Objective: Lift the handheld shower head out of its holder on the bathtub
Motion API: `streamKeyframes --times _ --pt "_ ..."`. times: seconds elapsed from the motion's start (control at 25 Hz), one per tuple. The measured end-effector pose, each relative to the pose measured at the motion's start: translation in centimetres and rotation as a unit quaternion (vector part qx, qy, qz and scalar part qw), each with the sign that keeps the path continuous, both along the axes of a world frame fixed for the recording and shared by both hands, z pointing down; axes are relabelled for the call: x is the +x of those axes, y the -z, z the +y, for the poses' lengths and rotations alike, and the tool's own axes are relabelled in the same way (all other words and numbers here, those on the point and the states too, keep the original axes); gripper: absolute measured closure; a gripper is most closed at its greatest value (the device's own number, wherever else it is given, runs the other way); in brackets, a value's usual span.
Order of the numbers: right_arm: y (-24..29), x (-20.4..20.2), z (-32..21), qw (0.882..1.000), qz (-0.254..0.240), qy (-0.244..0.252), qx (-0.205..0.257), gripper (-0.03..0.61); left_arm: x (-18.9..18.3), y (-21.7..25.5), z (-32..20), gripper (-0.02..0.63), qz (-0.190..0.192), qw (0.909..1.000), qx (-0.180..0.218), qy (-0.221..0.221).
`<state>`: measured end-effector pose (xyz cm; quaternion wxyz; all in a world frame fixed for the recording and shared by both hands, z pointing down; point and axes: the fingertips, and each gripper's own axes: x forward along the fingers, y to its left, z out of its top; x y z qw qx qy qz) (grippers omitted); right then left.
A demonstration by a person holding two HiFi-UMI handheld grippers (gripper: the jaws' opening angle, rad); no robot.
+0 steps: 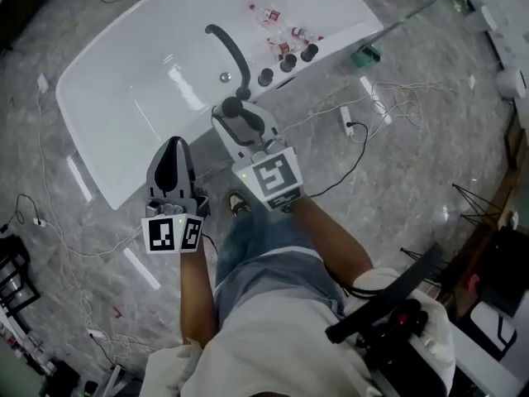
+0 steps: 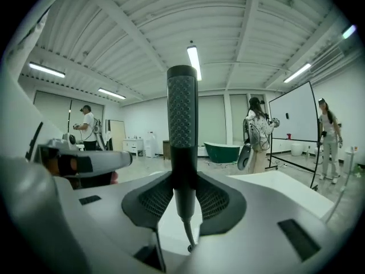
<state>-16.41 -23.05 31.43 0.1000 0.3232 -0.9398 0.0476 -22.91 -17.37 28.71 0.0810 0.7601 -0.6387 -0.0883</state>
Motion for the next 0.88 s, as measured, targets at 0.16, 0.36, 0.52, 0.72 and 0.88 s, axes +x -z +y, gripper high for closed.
streamKeyframes --times 0.16,0.36,0.52,0.72,0.88 --pt "10.8 3.4 6.6 1.000 -0.021 -0.011 0.018 0.446 2.1 8.8 6.2 0.595 0.011 0.9993 0.035 -0.006" --pt "21.0 5.7 14.2 0.998 -0.046 -0.010 0.040 0.446 3.7 18.0 12.2 0.594 0.007 0.9959 0.087 -0.024" --pt "25.2 6.8 19.3 0.998 -0.057 0.011 0.040 0.446 5.5 22.7 16.9 0.595 0.008 0.9910 0.127 -0.042" --pt "27.2 7.3 22.0 0.997 -0.067 0.004 0.044 0.446 5.8 23.5 19.4 0.595 -0.001 0.9912 0.121 -0.052" --pt "26.5 9.3 22.6 0.997 -0.059 -0.001 0.040 0.446 7.0 22.6 21.0 0.595 -0.016 0.9935 0.108 -0.034"
